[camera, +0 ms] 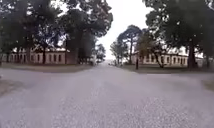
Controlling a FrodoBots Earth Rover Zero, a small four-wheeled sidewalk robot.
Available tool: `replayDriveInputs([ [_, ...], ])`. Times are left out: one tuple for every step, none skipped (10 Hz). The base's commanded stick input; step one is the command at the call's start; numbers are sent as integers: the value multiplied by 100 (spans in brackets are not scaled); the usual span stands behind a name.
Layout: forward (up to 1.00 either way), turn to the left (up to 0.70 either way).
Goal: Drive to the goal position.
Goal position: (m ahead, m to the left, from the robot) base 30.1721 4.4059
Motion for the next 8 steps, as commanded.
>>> replayDriveInputs([
  [85, 0],
  [85, 0],
  [85, 0],
  [85, 0],
  [85, 0],
  [85, 0],
  [85, 0],
  [85, 0],
])
